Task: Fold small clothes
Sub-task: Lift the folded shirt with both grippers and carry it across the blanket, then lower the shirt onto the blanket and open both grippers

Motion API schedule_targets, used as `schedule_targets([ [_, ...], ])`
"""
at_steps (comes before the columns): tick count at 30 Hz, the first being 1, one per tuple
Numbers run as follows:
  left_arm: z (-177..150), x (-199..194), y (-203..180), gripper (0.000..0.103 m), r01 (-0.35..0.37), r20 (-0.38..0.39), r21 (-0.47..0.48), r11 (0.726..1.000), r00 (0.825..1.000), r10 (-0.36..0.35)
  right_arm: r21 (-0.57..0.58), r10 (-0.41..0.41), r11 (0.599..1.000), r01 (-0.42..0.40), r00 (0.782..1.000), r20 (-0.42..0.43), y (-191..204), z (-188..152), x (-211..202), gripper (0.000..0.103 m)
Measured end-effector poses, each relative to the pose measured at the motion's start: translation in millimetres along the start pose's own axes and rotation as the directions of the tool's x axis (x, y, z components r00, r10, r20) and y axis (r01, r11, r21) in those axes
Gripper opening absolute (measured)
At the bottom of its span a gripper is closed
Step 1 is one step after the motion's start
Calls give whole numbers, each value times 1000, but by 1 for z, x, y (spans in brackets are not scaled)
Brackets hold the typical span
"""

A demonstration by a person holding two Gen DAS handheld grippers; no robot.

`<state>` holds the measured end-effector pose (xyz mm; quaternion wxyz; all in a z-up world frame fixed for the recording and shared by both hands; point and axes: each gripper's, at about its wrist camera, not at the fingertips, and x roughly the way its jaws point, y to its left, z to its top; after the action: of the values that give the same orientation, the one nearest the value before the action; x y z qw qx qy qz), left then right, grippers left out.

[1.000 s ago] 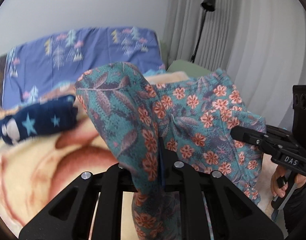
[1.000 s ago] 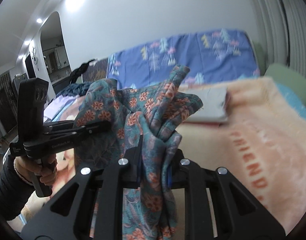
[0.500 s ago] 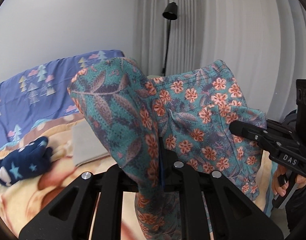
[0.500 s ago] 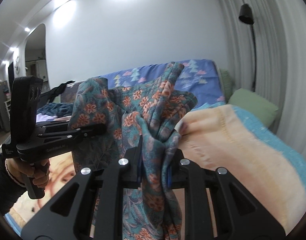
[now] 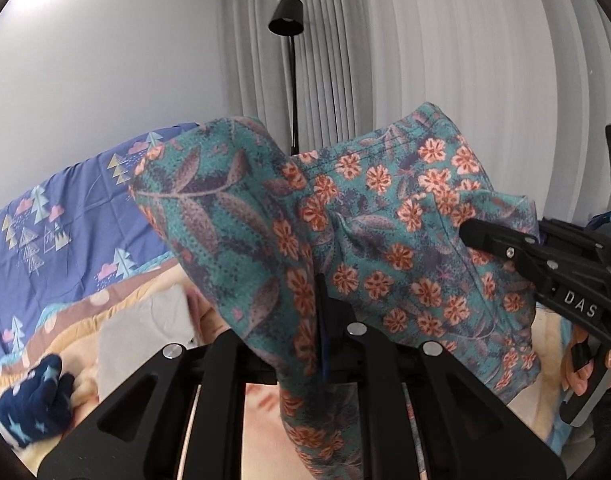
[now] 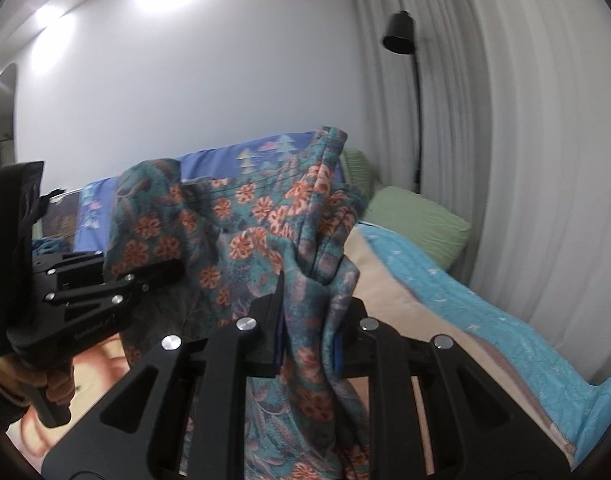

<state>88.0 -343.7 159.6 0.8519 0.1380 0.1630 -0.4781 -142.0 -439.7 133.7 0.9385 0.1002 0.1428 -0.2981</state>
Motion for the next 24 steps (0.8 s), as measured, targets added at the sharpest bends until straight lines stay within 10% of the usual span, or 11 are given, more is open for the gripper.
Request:
schedule_targets([
  [10,21,96,-13,17,-77,-25,111,991,996,80,134,-85,987,90,996,-39,-61,2,84,18],
  [13,6,130,2,60,-240,-63,138,961,966,250,141,-238,958,249,967,-93,-76,-9,122,76],
  [15,-14,135,16,63,-241,-77,107,965,965,249,193,-322,911,365,920,-222,-93,-31,141,61],
  [19,-76,156,32,64,-62,-273,44,997,959,72,274,-145,922,272,902,-407,-104,-93,162,42],
  [21,-108,167,22,64,-6,-361,92,996,932,39,167,-206,929,329,838,-506,-97,-125,175,44],
  [24,-134,162,6,64,-30,-314,128,991,947,69,187,-208,926,328,856,-473,-95,-154,166,46],
])
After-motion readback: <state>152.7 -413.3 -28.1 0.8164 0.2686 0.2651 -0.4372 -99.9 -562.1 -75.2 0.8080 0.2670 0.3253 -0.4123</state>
